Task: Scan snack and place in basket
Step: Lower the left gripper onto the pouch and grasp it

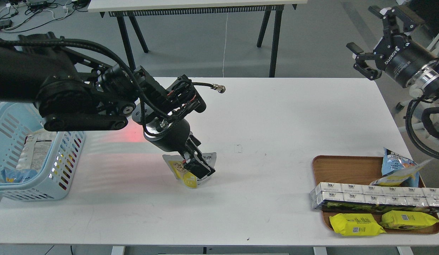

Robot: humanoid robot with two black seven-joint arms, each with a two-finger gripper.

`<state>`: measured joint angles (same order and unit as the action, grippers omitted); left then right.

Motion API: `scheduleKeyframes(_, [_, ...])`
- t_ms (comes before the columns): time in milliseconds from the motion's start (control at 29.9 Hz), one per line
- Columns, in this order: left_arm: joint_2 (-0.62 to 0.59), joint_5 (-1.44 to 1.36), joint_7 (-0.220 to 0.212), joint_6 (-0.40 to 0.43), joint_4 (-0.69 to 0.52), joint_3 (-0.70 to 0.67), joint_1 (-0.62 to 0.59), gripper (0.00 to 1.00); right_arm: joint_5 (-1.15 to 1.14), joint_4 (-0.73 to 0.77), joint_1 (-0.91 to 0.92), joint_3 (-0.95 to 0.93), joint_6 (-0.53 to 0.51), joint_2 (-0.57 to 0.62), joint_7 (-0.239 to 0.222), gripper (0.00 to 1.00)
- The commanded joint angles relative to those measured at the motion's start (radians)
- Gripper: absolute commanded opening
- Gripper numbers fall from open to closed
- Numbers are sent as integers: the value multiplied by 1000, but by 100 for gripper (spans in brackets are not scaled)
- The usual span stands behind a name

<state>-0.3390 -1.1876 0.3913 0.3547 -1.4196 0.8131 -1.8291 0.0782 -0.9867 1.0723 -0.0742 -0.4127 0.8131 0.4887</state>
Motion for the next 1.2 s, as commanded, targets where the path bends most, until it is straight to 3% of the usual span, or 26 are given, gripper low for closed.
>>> scheduleKeyframes(0, [-35,-10,1,0,-12,3,-4,83,0,-1,-5,-1,0,3,0,96])
scheduleKeyframes(301, [-117,-56,14,6,-58,3,-15,51,0,-18,-18,-1,0,4,0,96])
scheduleKeyframes(1171, [-118,-63,14,-5,-76,0,-10,51,2,-60,-34,-2,2,44,0,96])
